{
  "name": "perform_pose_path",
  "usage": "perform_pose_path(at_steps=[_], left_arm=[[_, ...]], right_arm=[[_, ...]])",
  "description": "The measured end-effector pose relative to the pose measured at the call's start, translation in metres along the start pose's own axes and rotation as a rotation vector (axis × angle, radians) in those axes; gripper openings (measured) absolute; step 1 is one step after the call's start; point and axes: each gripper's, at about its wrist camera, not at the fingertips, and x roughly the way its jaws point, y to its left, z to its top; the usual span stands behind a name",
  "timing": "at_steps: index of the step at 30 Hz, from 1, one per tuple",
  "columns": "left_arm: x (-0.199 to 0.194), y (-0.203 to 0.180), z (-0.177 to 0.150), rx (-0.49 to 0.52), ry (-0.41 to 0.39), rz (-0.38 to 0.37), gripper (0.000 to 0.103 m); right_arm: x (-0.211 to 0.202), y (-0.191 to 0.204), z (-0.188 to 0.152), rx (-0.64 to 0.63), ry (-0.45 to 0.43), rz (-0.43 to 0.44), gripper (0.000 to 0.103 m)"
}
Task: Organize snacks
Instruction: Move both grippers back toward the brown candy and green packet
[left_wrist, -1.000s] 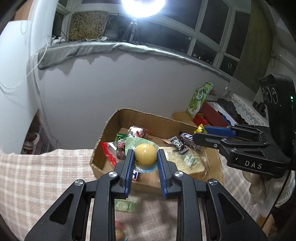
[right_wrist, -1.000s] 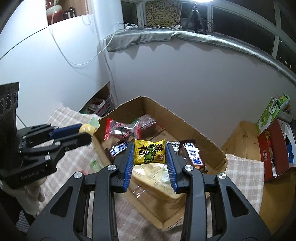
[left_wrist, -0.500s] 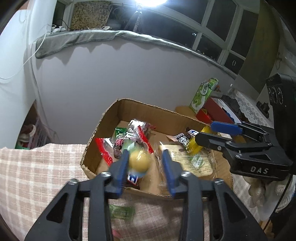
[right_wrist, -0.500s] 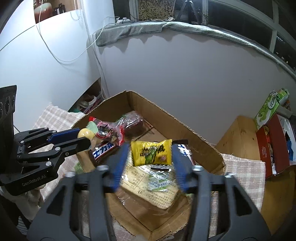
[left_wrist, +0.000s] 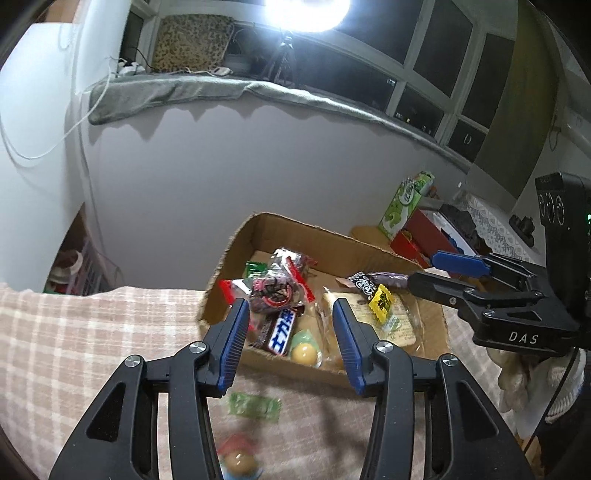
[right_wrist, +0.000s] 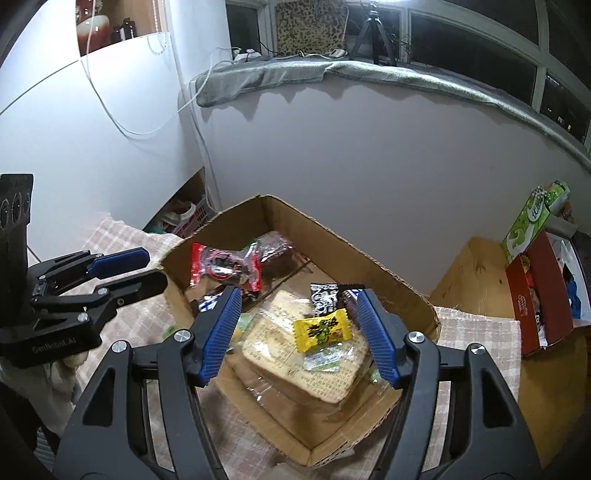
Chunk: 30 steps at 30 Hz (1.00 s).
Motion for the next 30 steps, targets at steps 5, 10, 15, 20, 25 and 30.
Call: perform_pose_path(at_steps=[5, 10, 15, 20, 25, 30], left_arm=[[-0.026, 0.014, -0.007, -0.019, -0.022, 0.022, 0.045], [-0.045, 0.024, -0.022, -0.034, -0.032, 0.031, 0.045], [-0.058, 0.037, -0.038, -0.057, -0.026, 0.037, 0.045], [-0.065, 0.042, -0.058, -0.065, -0.010, 0.036, 0.045], [-0.062, 0.040, -0.079, -0.069, 0.027, 0.032, 0.045], [-0.050, 0.033, -0.095, -0.053, 0.069, 0.036, 0.045]], right_arm=[[-0.018, 0.014, -0.005, -0.028, -0.021, 0.017, 0.068], [-0.030, 0.025, -0.010, -0.036, -0.028, 0.039, 0.068], [-0.040, 0.041, -0.021, -0.067, -0.023, 0.069, 0.068], [-0.044, 0.060, -0.035, -0.099, -0.003, 0.109, 0.068], [-0.039, 0.074, -0.049, -0.116, 0.027, 0.138, 0.068], [-0.028, 0.081, -0.061, -0.109, 0.060, 0.164, 0.068]])
